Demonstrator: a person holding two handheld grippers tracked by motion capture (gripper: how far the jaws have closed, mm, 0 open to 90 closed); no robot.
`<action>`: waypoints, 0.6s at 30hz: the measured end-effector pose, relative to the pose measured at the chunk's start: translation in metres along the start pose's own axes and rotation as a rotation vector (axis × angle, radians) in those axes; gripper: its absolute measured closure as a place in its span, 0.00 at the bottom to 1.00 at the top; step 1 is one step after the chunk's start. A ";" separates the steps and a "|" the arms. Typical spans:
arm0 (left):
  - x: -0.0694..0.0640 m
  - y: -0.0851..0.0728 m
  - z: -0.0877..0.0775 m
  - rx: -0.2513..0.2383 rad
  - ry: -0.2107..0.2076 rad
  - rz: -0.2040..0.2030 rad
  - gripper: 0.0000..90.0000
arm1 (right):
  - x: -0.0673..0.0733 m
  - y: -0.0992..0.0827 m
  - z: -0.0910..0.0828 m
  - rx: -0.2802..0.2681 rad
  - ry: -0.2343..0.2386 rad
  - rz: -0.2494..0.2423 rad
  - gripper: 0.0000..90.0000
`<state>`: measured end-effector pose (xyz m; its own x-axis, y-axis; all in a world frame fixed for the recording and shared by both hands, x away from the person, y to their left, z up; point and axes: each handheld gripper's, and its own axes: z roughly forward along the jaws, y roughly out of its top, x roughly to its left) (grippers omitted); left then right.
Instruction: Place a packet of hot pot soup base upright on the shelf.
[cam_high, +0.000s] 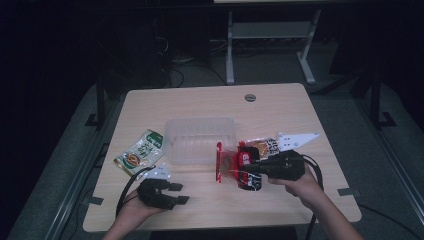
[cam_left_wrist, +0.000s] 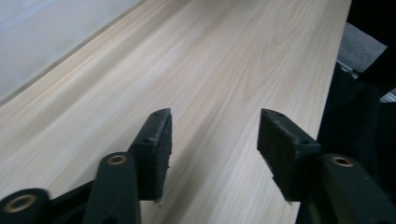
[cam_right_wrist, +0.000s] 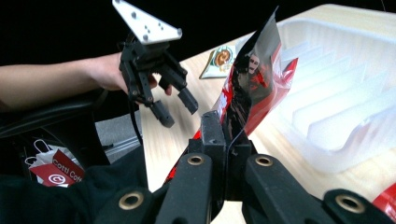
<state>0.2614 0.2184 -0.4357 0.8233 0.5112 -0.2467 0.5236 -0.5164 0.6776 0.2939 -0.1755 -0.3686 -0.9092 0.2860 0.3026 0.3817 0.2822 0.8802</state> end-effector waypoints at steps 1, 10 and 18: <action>0.001 -0.003 -0.001 -0.002 0.002 -0.009 0.44 | -0.001 0.002 0.000 -0.002 0.000 -0.004 1.00; 0.006 -0.007 -0.006 -0.016 0.039 0.004 0.30 | -0.018 0.028 0.010 -0.013 -0.030 -0.010 1.00; 0.010 -0.009 -0.007 -0.036 0.054 -0.006 0.29 | -0.035 0.047 0.025 -0.022 -0.057 -0.010 1.00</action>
<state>0.2629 0.2330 -0.4394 0.8068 0.5510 -0.2133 0.5192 -0.4887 0.7011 0.3479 -0.1494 -0.3464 -0.9019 0.3350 0.2728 0.3681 0.2652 0.8912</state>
